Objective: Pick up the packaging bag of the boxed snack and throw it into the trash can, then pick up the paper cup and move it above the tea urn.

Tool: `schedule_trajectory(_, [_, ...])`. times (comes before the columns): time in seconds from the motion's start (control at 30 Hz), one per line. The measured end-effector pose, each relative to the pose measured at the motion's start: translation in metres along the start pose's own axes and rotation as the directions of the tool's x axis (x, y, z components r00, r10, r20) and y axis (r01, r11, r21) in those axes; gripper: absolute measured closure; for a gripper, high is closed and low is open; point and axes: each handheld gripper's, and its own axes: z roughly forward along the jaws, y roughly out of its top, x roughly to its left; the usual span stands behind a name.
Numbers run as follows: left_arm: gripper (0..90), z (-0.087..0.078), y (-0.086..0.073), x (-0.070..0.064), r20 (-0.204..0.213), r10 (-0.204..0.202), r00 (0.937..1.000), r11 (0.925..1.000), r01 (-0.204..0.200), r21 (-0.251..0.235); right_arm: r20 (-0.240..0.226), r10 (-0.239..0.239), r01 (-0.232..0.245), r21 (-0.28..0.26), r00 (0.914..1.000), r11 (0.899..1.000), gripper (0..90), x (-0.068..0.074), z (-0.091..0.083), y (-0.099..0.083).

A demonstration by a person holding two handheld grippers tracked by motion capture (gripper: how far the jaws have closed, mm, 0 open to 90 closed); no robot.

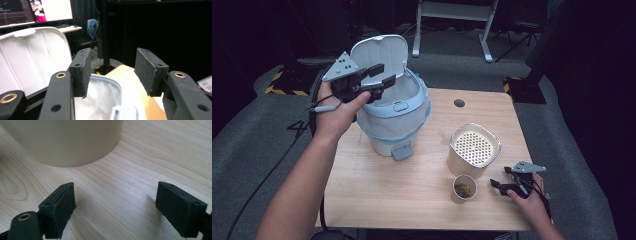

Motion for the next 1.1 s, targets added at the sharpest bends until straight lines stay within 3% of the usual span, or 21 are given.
schedule_trajectory(0.2, [46.4,-0.018,-0.01,-0.019,0.044,0.047,0.9979,0.9979,-0.048,0.042,-0.001,0.0,0.0,-0.001,1.0,1.0,16.4,0.0,0.0,0.0])
schedule_trajectory(0.3, [45.5,-0.023,-0.025,-0.027,0.078,0.018,0.9968,0.9965,-0.024,0.08,-0.001,0.0,0.0,0.001,1.0,1.0,16.3,0.0,0.0,0.0])
schedule_trajectory(0.33, [45.1,-0.026,-0.037,-0.032,0.111,-0.01,0.9938,0.9943,-0.002,0.107,-0.002,-0.001,0.001,0.002,1.0,1.0,16.1,0.0,0.0,0.0])
schedule_trajectory(0.37, [45.1,-0.026,-0.037,-0.032,0.111,-0.01,0.9938,0.9943,-0.002,0.107,-0.002,-0.001,0.001,0.002,1.0,1.0,16.1,0.0,0.0,0.0])
schedule_trajectory(0.4, [45.1,-0.029,-0.048,-0.038,0.122,-0.011,0.9925,0.9922,-0.004,0.124,-0.003,-0.002,0.002,0.003,1.0,1.0,16.0,0.0,0.0,0.001])
schedule_trajectory(0.5, [45.1,-0.032,-0.059,-0.042,0.135,-0.004,0.9908,0.99,-0.015,0.141,-0.01,-0.01,0.01,0.005,0.9999,1.0,16.4,0.0,0.0,0.0])
schedule_trajectory(0.53, [45.1,-0.032,-0.07,-0.046,0.145,-0.009,0.9894,0.9876,-0.014,0.156,-0.023,-0.018,0.018,0.001,0.9996,1.0,19.0,0.0,-0.002,-0.001])
schedule_trajectory(0.63, [45.1,-0.032,-0.079,-0.048,0.148,-0.001,0.9889,0.983,-0.027,0.182,-0.039,-0.028,0.028,0.003,0.9989,1.0,21.0,0.001,-0.005,-0.002])
schedule_trajectory(0.67, [45.1,-0.031,-0.09,-0.051,0.15,0.004,0.9887,0.9765,-0.036,0.212,-0.076,-0.021,0.022,0.003,0.9969,1.0,21.1,0.002,-0.009,-0.003])
schedule_trajectory(0.8, [45.1,-0.03,-0.107,-0.053,0.141,0.01,0.99,0.9679,-0.045,0.247,-0.088,-0.033,0.032,-0.009,0.9955,0.999,21.5,0.004,-0.017,-0.003])
schedule_trajectory(0.97, [45.2,-0.029,-0.125,-0.053,0.135,-0.009,0.9909,0.9615,-0.029,0.273,-0.109,-0.039,0.037,-0.014,0.9933,0.999,24.9,0.009,-0.023,-0.004])
schedule_trajectory(1.1, [45.2,-0.027,-0.149,-0.052,0.108,-0.025,0.9938,0.9528,-0.009,0.304,-0.136,-0.05,0.047,-0.027,0.9894,0.999,32.5,0.017,-0.028,-0.005])
